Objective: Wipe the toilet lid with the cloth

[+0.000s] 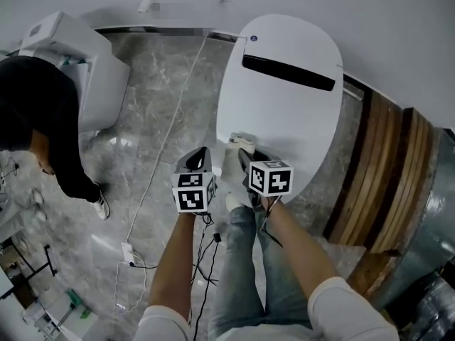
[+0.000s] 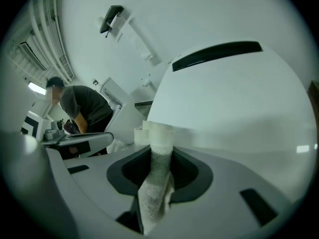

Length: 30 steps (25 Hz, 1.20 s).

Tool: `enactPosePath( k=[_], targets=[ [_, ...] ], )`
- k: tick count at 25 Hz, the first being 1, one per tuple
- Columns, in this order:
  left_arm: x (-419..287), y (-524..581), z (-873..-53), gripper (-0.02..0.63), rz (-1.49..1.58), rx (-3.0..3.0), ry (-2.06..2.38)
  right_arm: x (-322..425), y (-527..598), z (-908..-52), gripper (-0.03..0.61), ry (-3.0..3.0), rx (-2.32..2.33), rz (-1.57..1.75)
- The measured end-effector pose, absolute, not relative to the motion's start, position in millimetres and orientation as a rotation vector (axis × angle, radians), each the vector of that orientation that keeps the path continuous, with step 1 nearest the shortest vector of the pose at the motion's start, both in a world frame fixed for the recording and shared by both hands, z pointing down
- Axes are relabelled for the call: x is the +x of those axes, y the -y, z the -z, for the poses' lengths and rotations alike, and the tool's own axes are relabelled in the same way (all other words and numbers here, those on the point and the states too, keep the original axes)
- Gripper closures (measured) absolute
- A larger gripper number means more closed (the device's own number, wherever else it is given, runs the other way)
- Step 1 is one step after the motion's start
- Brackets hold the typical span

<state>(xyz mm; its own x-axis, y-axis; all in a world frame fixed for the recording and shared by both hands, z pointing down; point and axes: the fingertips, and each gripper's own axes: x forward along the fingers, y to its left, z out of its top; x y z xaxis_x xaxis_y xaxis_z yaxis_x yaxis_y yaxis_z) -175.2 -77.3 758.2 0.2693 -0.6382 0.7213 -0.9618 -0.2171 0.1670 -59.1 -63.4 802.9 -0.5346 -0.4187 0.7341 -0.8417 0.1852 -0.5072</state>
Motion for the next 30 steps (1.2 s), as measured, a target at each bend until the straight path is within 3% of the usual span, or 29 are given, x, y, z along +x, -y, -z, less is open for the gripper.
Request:
enactPosePath(
  k=[12, 16, 19, 23, 30],
  targets=[
    [-130, 76, -760, 0.601, -0.701, 1.996, 1.352, 165, 8, -816, 0.479, 1.772, 1.490, -1.399],
    [-126, 73, -761, 0.601, -0.725, 2.011, 1.338, 202, 4, -807, 0.479, 1.679, 1.625, -1.358],
    [-131, 65, -764, 0.601, -0.742, 2.000, 1.337, 166, -1, -789, 0.479, 1.780, 1.597, -1.429],
    [-142, 53, -771, 0.601, -0.770, 1.974, 1.342, 57, -13, -770, 0.480, 1.999, 1.383, -1.535],
    [-150, 39, -773, 0.601, -0.785, 1.973, 1.334, -66, -31, -799, 0.480, 2.031, 1.165, -1.587]
  ],
)
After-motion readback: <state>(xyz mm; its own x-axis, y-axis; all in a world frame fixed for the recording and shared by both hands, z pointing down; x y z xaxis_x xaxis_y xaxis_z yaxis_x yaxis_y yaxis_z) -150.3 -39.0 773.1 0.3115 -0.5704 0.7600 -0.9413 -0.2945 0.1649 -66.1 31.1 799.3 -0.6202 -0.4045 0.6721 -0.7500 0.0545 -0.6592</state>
